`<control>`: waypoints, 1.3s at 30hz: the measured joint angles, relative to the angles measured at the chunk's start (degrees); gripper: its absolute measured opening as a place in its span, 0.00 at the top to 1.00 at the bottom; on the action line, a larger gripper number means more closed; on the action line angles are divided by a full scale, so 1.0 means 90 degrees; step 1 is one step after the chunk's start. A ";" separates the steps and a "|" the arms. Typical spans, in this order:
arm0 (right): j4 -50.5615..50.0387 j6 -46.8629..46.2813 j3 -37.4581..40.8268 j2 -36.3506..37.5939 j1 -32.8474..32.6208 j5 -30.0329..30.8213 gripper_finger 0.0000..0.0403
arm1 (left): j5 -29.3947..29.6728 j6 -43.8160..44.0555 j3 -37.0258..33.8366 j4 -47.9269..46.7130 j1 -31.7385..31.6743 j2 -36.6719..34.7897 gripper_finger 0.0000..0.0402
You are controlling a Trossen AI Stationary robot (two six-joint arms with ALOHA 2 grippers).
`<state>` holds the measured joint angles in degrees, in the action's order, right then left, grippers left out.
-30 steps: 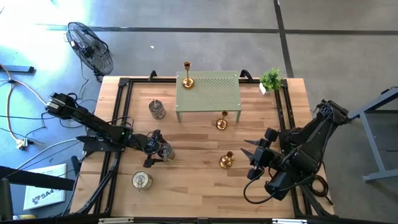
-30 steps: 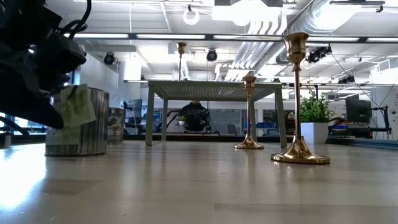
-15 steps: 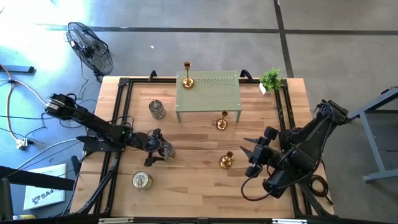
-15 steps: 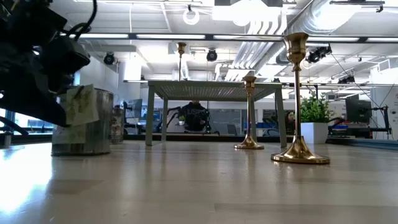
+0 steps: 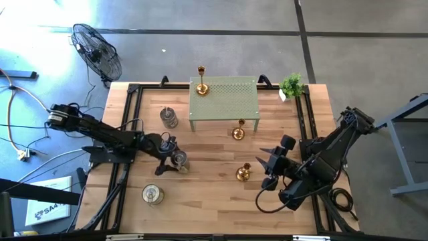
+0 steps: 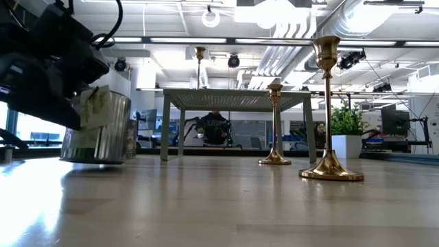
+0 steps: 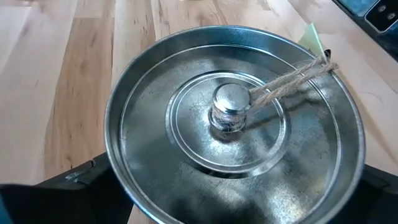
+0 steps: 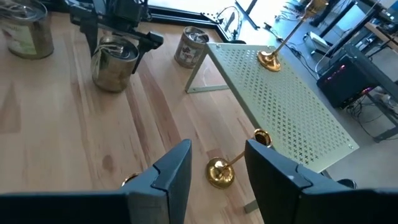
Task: Pick & Place candle stick holders
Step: Put the middle right silver scented candle on the shelf
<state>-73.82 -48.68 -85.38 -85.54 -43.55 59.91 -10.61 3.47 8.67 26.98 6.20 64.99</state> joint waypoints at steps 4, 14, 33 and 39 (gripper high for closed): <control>0.0005 0.0003 0.0000 0.0000 0.0010 -0.0012 0.64 | -0.0111 -0.0075 0.0001 0.0061 -0.0091 0.0125 0.11; 0.0068 -0.0080 0.0000 -0.0001 0.0019 0.0057 0.64 | -0.0285 -0.0206 0.0018 0.0806 -0.0107 0.0778 0.11; 0.0366 -0.0027 0.0000 -0.0002 0.0022 -0.0021 0.64 | -0.0292 -0.0362 0.0012 0.1154 -0.0107 0.1074 0.11; 0.0452 0.0180 0.0000 -0.0002 0.0022 0.0084 0.64 | -0.0289 -0.0362 0.0012 0.1148 -0.0107 0.1074 0.11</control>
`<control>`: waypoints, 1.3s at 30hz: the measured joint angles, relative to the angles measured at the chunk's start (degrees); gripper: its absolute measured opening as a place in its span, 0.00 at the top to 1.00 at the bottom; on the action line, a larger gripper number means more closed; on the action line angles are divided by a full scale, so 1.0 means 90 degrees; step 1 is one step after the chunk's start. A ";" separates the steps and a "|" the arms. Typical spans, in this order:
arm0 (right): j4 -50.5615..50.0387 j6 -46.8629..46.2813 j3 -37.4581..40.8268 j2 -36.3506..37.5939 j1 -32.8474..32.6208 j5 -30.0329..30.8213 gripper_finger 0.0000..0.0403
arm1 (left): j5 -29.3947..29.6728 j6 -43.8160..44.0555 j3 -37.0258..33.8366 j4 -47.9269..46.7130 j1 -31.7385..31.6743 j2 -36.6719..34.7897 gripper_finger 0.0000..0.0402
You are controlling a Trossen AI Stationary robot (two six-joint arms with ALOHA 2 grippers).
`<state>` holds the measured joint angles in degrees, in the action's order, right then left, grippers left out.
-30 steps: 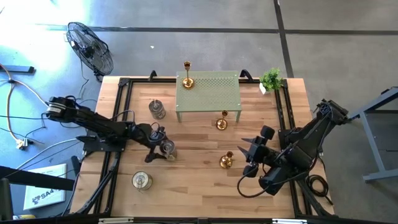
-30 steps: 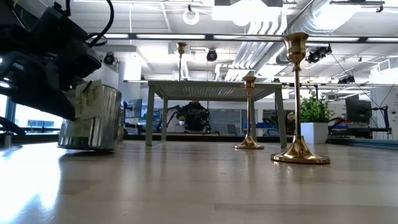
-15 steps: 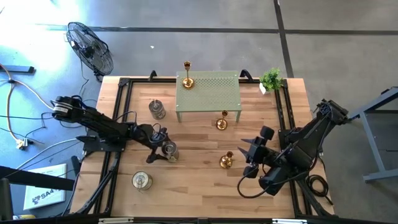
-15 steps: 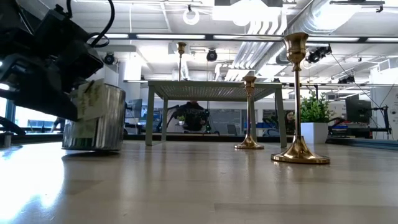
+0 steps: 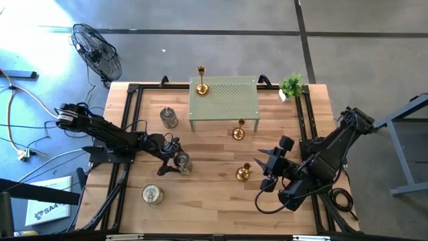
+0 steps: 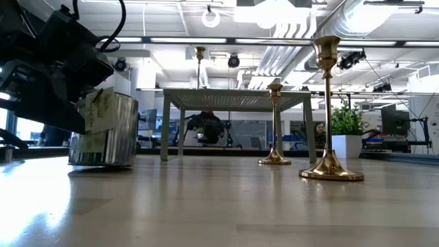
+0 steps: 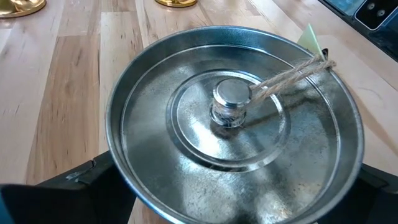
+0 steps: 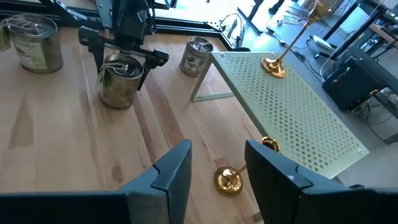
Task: Pick & Place candle stick holders
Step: Put the middle right silver scented candle on the shelf
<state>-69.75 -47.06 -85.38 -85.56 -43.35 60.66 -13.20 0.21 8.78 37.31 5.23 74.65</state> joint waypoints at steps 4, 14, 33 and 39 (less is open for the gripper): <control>0.0002 0.0084 0.0000 0.0000 0.0000 0.0051 0.64 | 0.0006 0.0000 -0.0002 -0.0004 0.0000 0.0002 0.11; 0.0123 0.0395 0.0002 0.0000 0.0000 -0.0114 0.56 | 0.0033 0.0002 -0.0005 -0.0009 0.0000 0.0002 0.10; 0.0771 0.1347 0.0002 -0.0004 0.0115 -0.1300 0.22 | 0.0040 0.0005 -0.0007 -0.0016 0.0000 0.0002 0.10; 0.0850 0.1648 0.0002 -0.0349 0.0307 -0.1326 0.14 | -0.0001 0.0076 -0.0007 -0.0014 -0.0002 0.0002 0.10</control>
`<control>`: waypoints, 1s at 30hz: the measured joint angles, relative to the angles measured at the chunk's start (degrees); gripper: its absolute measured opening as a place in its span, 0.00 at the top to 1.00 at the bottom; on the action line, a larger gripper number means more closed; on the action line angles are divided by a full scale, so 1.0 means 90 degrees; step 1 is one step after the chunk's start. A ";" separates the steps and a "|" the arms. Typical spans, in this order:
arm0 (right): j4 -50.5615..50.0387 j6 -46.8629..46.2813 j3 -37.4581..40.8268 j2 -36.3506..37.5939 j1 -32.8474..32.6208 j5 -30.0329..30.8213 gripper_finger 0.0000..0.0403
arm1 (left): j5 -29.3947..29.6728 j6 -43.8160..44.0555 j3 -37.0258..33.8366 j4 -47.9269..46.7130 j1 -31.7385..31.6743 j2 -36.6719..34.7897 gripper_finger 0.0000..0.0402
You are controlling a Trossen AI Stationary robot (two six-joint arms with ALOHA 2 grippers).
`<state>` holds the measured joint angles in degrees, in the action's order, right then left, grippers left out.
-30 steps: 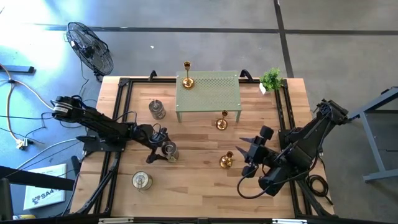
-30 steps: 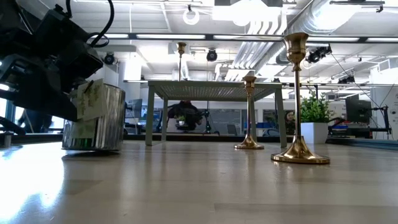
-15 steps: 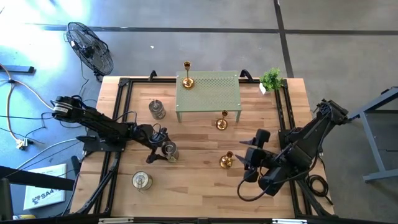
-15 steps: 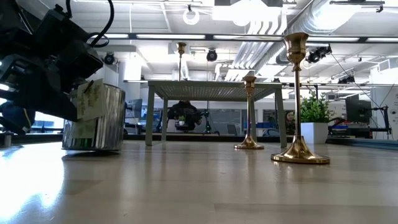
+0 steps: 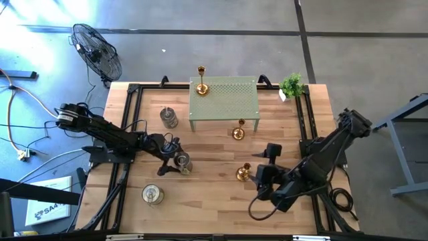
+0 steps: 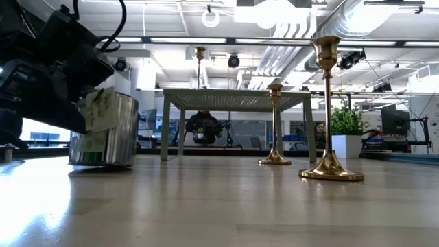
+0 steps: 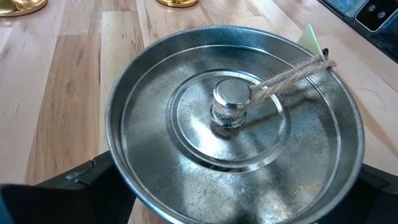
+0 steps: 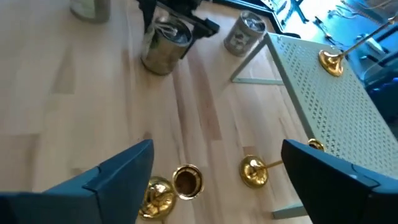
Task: Pick & Place candle stick holders
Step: Put the middle right silver scented candle on the shelf
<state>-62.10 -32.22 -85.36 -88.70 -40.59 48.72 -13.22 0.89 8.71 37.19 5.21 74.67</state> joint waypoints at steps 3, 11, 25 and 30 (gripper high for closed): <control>-0.0012 0.0024 0.0000 -0.0199 0.0169 0.0223 0.12 | -0.0037 0.0096 0.0000 0.0002 0.0000 0.0000 0.10; -0.0013 0.0142 0.0000 -0.0366 0.0595 0.0477 0.13 | -0.0054 0.0099 0.0000 0.0000 0.0000 0.0000 0.10; 0.0088 -0.0356 0.0000 -0.0353 0.1118 0.0810 0.12 | -0.0715 -0.0366 -0.0007 -0.0011 0.0000 0.0005 0.10; 0.0482 -0.0391 0.0000 -0.0350 0.1475 0.0658 0.13 | -0.0759 -0.0394 -0.0007 -0.0008 0.0002 0.0005 0.10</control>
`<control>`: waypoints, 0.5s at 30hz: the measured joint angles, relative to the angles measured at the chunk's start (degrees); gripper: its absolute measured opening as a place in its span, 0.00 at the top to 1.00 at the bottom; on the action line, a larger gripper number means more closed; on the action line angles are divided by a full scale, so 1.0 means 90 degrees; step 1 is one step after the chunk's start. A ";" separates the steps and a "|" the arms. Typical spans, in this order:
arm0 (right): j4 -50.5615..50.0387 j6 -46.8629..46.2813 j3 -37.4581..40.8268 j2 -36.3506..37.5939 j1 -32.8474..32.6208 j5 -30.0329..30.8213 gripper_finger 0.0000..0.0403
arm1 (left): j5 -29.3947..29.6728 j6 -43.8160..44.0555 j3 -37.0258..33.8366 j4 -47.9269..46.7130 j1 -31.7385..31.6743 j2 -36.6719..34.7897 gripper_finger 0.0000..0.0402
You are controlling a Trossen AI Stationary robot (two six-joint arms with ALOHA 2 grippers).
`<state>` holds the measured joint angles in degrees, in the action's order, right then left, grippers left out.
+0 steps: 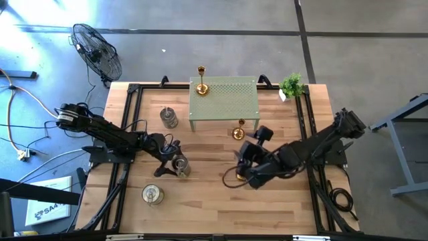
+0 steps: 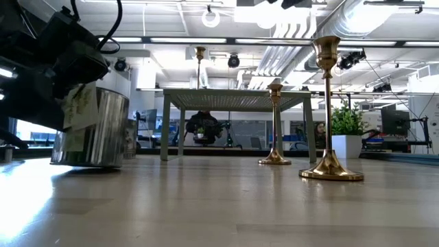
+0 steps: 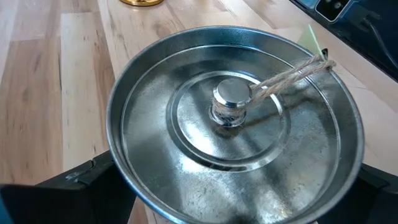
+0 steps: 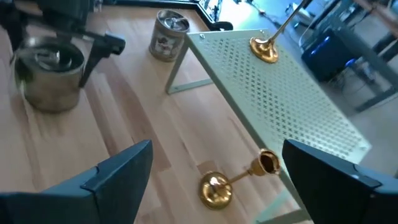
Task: Pick & Place candle stick holders
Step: Put the middle right silver scented candle on the shelf
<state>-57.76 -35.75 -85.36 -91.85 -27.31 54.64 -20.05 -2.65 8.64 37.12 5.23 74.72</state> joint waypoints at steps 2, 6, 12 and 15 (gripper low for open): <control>0.0244 0.0002 0.0000 0.0000 0.0147 -0.0135 0.13 | -0.0016 -0.0002 0.0000 0.0004 0.0000 0.0001 0.10; 0.0622 0.0217 0.0000 0.0002 0.0380 -0.0658 0.13 | -0.0073 -0.0193 0.0002 -0.0060 0.0002 0.0000 0.10; 0.1521 0.1247 0.0000 0.0002 0.0391 -0.0679 0.13 | -0.0291 -0.0480 0.0007 -0.0213 0.0002 -0.0005 0.10; 0.1916 0.1709 0.0000 0.0002 0.0394 -0.0623 0.13 | -0.0295 -0.0516 0.0010 -0.0245 0.0002 -0.0005 0.10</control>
<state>-40.52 -20.37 -85.36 -91.83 -23.77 49.04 -22.70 -7.29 8.73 34.92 5.26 74.67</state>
